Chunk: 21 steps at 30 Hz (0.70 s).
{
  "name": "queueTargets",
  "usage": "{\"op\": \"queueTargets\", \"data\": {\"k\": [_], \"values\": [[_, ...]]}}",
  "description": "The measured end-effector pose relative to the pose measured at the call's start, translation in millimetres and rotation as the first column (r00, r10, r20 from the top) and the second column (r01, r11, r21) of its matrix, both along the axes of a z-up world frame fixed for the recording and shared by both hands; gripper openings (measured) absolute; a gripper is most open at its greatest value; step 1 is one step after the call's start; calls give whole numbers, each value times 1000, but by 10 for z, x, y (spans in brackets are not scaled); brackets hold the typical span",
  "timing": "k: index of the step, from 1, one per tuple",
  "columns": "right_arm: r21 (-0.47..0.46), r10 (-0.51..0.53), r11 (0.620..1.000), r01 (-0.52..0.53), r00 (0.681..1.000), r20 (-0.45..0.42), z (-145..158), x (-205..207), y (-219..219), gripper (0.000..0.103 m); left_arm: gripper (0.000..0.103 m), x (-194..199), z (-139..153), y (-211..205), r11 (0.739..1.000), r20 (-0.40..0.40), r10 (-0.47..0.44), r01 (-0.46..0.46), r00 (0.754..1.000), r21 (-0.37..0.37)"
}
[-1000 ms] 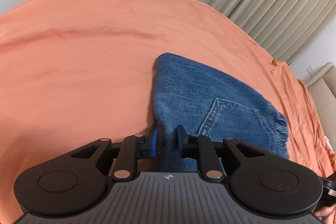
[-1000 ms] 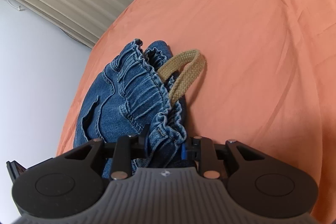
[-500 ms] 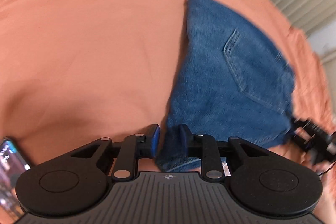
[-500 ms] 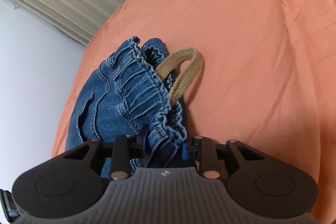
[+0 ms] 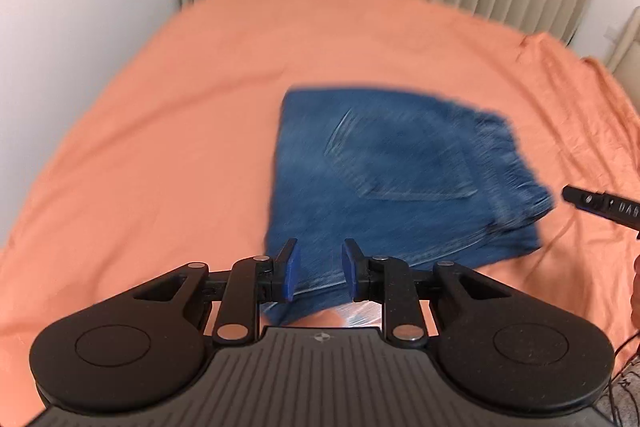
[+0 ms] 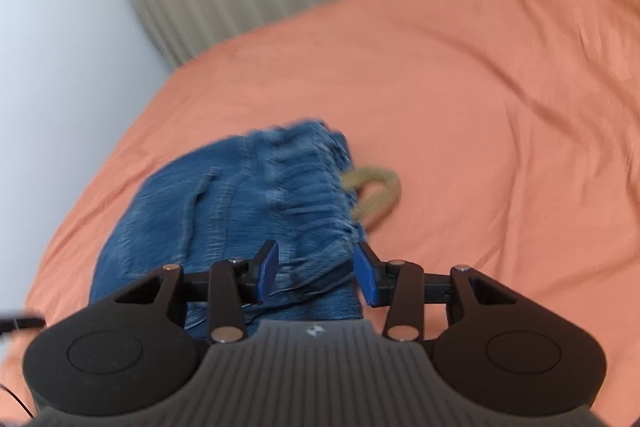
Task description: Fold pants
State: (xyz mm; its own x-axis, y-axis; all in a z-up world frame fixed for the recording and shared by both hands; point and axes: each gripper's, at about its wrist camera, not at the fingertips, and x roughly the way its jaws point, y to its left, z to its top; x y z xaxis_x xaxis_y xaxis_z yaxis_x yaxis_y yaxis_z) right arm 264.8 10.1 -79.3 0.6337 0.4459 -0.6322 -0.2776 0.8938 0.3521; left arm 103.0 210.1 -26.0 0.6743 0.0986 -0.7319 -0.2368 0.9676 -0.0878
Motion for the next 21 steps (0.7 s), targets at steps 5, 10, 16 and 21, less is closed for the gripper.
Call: {"op": "queueTargets", "data": {"k": [5,10,16,21], "values": [[-48,66,997,-60,989,134,492,-549,14,51,32,-233,339,-465,999,137,7,-12,991,33],[-82,133,990,-117,965,228,895,-1122,21,68,42,-497,532,-860,997,224,45,-59,973,56],[-135,157,984,-119,933,324,1046,-1762,1,77,81,-738,470,-1207,990,248,46,-77,968,117],[-135,151,984,-113,937,315,923,-2064,-25,80,87,-768,310,-1317,988,164,20,-45,986,148]]}}
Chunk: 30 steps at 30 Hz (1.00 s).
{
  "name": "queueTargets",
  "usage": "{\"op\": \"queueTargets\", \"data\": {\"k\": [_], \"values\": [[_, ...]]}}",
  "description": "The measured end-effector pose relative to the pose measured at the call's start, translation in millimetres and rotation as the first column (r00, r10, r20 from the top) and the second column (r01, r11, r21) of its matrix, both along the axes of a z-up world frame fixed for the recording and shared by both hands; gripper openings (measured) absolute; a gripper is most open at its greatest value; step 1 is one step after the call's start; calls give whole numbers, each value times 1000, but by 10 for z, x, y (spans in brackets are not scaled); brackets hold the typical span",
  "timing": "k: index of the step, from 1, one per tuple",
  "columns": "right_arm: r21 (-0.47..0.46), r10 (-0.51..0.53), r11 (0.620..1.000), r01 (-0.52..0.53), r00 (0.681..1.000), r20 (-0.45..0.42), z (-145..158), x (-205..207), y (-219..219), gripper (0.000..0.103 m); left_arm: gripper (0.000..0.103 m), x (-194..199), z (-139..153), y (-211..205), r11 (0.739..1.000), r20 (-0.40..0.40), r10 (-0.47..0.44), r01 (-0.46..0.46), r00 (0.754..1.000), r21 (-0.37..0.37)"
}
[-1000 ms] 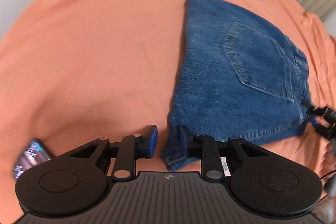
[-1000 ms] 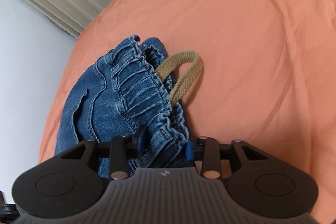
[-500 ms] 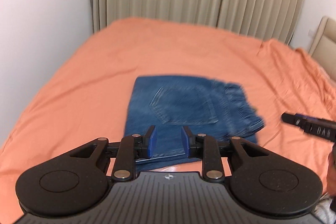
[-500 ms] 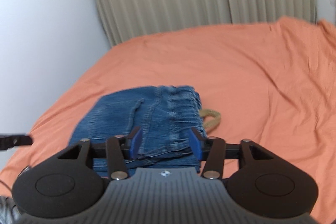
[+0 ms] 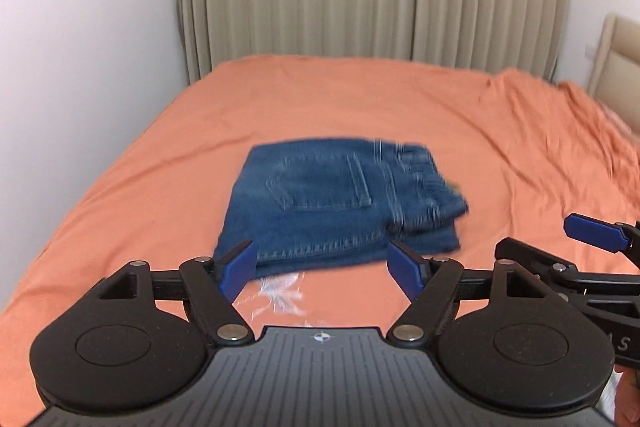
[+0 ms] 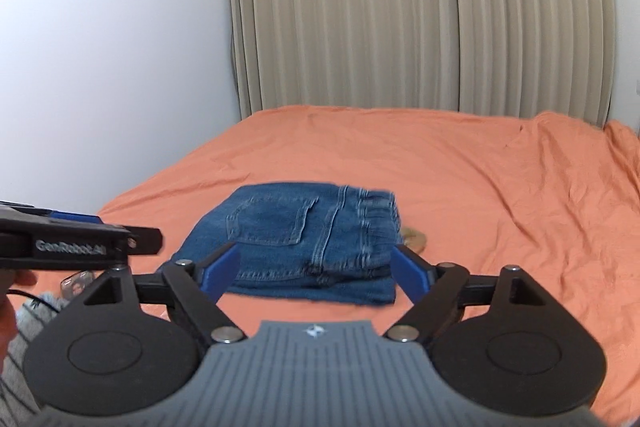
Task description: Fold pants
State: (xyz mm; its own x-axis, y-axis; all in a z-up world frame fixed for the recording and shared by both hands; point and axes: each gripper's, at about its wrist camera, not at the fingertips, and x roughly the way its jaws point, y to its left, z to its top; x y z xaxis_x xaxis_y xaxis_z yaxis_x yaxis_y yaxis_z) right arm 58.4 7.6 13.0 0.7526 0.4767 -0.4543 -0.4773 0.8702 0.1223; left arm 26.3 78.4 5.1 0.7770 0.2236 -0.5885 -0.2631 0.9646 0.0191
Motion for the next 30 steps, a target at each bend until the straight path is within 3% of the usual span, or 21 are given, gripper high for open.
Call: {"op": "queueTargets", "data": {"k": [3,9,30], "values": [[-12,16,1000,-17,999,-50,-149,-52,30,80,87,-61,-100,-27,1000,-34,23,-23,999,14],[-57,-2,998,-2,998,-62,-318,-104,112,80,89,-134,-282,-30,998,-90,55,-56,994,-17],[-74,-2,997,-2,999,-54,-269,-159,187,80,90,-160,-278,-13,996,-127,87,-89,988,-13]]}}
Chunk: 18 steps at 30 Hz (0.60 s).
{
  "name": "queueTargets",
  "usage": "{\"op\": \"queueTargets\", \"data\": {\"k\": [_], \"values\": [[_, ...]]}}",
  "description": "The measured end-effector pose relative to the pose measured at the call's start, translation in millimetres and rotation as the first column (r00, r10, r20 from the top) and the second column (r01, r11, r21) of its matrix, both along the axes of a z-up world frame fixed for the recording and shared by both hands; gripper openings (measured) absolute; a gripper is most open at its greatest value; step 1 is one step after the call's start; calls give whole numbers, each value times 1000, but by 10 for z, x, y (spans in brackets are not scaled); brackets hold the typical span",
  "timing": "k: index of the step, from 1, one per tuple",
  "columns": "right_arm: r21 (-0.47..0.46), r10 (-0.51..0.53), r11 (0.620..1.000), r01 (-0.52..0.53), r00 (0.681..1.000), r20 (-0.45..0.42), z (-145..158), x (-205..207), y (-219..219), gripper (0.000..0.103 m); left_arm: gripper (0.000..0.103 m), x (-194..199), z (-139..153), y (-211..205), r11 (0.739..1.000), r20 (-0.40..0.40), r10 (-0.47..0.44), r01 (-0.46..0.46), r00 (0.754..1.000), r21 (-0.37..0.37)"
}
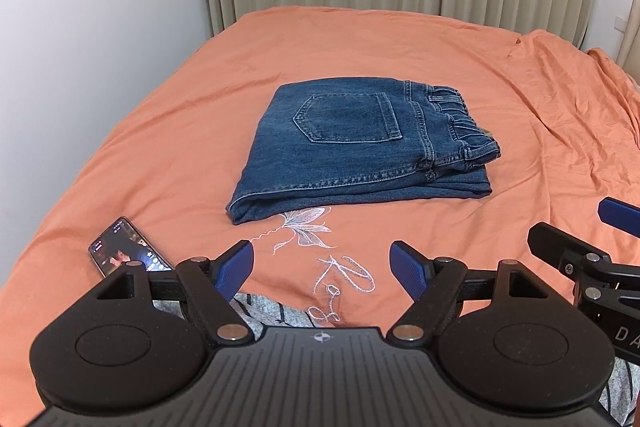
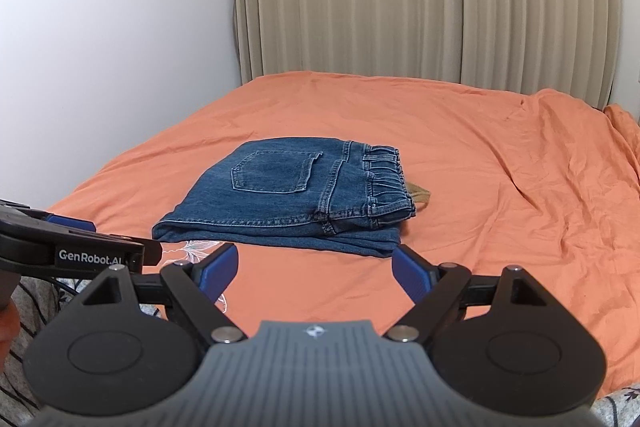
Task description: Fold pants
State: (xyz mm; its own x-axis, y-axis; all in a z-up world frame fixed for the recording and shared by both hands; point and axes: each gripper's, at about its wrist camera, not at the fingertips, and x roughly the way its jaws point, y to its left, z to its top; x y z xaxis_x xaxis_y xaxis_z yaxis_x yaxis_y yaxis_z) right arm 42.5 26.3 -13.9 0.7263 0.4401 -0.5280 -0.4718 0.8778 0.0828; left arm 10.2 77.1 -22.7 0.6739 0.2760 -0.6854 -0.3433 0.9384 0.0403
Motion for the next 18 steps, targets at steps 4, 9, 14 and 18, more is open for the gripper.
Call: {"op": "queueTargets", "data": {"k": [4,9,14,18], "values": [[4,-4,1000,4,1000,-5,-4,12,-18,80,90,10,-3,-1,1000,-1,-1,1,1000,-2],[-2,1,1000,-1,1000,-1,-23,17,-15,80,90,15,-3,3,1000,-5,3,-3,1000,-2],[4,-1,1000,1,1000,-3,-39,13,-16,80,90,25,-6,-8,1000,-10,9,-9,1000,14],[4,-3,1000,4,1000,-1,-42,12,-28,81,90,25,-2,-23,999,-6,16,-16,1000,30]]}}
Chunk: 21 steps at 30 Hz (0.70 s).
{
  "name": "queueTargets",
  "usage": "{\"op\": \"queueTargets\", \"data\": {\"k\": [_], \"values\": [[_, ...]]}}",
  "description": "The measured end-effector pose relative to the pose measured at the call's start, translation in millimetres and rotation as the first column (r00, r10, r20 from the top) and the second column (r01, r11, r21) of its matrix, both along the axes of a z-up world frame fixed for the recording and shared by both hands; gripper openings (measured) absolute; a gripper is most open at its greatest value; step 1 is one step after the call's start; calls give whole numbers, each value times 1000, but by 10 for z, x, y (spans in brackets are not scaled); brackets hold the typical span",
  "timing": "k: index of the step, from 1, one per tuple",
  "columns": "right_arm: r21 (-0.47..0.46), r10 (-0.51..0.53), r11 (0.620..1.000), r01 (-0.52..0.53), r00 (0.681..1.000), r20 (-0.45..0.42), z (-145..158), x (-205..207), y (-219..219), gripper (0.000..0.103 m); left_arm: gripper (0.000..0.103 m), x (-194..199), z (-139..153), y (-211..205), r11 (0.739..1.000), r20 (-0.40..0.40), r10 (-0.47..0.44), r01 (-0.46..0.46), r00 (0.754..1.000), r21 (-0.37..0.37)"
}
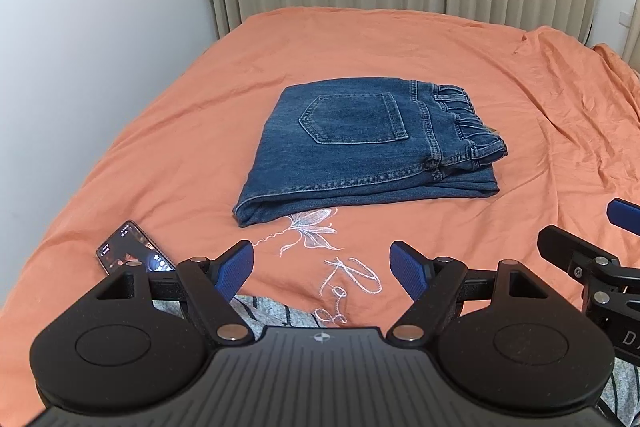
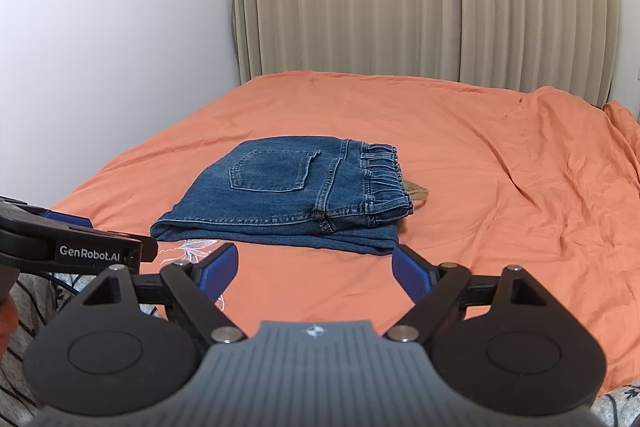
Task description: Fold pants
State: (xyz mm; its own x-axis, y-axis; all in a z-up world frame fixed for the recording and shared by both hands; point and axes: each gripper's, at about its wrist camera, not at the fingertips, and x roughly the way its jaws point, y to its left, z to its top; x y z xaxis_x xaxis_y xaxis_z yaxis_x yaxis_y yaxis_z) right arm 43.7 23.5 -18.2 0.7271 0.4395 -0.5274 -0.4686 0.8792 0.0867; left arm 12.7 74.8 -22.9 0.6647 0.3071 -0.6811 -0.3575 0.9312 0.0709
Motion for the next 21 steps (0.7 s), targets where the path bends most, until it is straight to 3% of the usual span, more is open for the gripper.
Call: {"op": "queueTargets", "data": {"k": [21], "values": [[15,-9,1000,9,1000,17,46,-12,-57,81,90,10,81,-31,998,20,-4,3,1000,62]]}}
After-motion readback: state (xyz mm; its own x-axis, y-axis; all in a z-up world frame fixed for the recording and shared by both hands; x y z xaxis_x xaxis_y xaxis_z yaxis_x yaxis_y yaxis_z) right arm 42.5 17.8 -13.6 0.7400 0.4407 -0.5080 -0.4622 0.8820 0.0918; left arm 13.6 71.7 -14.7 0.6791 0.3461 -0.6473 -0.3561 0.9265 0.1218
